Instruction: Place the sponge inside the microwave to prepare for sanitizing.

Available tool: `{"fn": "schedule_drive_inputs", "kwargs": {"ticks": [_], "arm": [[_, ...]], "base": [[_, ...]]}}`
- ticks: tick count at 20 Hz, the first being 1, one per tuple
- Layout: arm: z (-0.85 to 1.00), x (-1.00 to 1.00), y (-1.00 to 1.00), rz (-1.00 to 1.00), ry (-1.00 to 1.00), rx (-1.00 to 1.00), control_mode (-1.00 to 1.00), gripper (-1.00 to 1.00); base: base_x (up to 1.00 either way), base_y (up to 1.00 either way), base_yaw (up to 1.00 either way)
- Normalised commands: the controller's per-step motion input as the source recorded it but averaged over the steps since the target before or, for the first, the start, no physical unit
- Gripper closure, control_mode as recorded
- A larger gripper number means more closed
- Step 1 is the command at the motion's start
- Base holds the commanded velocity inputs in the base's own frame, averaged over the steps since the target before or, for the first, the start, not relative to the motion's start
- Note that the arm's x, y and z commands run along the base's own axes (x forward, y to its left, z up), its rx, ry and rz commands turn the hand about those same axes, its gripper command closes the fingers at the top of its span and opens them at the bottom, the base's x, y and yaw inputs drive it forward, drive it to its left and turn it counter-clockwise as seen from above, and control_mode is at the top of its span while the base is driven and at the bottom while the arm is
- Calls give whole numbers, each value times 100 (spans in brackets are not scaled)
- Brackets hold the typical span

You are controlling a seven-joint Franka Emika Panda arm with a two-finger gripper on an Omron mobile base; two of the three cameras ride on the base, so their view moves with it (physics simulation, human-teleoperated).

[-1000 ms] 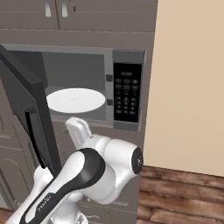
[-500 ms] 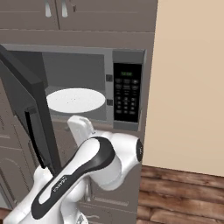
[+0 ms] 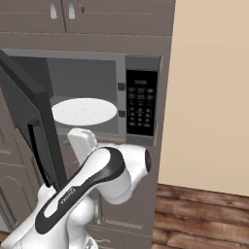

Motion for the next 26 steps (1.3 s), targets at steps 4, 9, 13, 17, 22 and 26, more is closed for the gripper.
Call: {"fn": "schedule_drive_inputs", "kwargs": {"ticks": [4,9,13,17,22,26], "arm": [[-9,-22,34,7,0,3,-100,-100],[-3,-36,31,9,0,6,-100,-100],[0,-48,25,12,0,8,-100,-100],[0,-51,31,12,0,6,-100,-100],[-6,-49,49,6,0,1,-100,-100],[-15,-45,60,1,0,0,-100,-100]], "base": [[0,0,0],[0,0,0],[0,0,0],[0,0,0],[0,0,0],[0,0,0]]}}
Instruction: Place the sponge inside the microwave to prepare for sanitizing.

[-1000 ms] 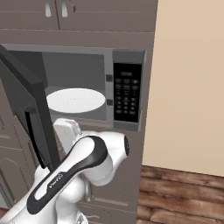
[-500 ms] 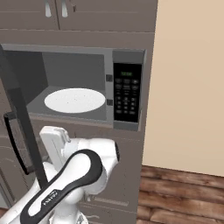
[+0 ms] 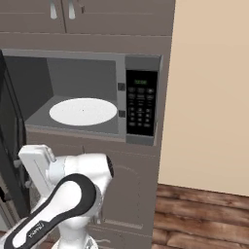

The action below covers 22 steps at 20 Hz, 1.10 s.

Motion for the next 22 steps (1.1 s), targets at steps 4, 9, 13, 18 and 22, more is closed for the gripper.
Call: {"fn": "schedule_drive_inputs", "kwargs": {"ticks": [4,9,13,18,22], "arm": [[-14,-36,71,0,0,0,-100,-100],[-18,-34,81,-1,0,0,-100,-100],[-26,-38,81,-2,0,0,-100,-100],[-31,-43,81,-2,-1,0,-100,-100],[-33,-41,78,-5,-3,2,-100,-100]], "base": [[0,0,0],[0,0,0],[0,0,0],[0,0,0],[0,0,0]]}}
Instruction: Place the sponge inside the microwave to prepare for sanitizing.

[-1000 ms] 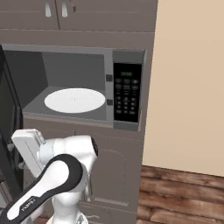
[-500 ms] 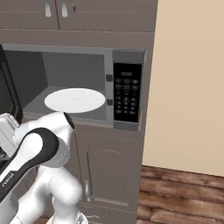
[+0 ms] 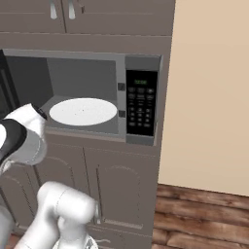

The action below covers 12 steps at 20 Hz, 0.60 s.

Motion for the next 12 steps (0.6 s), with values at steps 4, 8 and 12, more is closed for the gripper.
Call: {"fn": "schedule_drive_inputs", "kwargs": {"ticks": [4,8,12], "arm": [[-35,-27,69,-12,-1,7,-100,-100],[-40,-5,41,-23,0,16,-100,-100],[-31,0,37,-26,-4,18,-100,-100]], "base": [[0,0,0],[0,0,0],[0,0,0]]}}
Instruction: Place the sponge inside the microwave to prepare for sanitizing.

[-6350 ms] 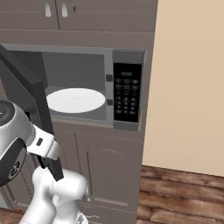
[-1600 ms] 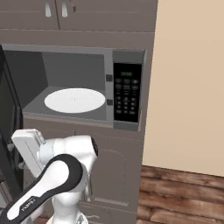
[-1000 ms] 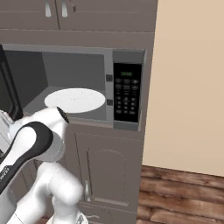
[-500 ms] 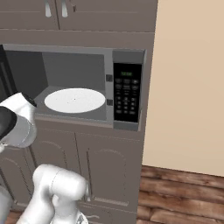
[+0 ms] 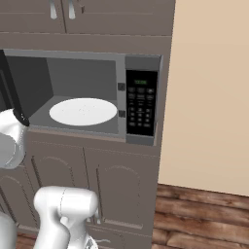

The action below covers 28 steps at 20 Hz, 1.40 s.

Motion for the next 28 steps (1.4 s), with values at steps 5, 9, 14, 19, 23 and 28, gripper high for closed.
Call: {"fn": "schedule_drive_inputs", "kwargs": {"ticks": [5,9,14,19,23,28], "arm": [[-25,4,38,-29,-5,12,-100,-100],[-26,8,30,-30,0,5,-100,-100],[-10,21,-34,-17,6,0,-100,-100],[0,12,-48,0,8,-7,-100,-100],[-1,10,-60,-1,0,-16,-100,-100],[-11,13,-53,-4,-9,-29,-100,-100]], "base": [[0,0,0],[0,0,0],[0,0,0],[0,0,0],[0,0,0],[0,0,0]]}}
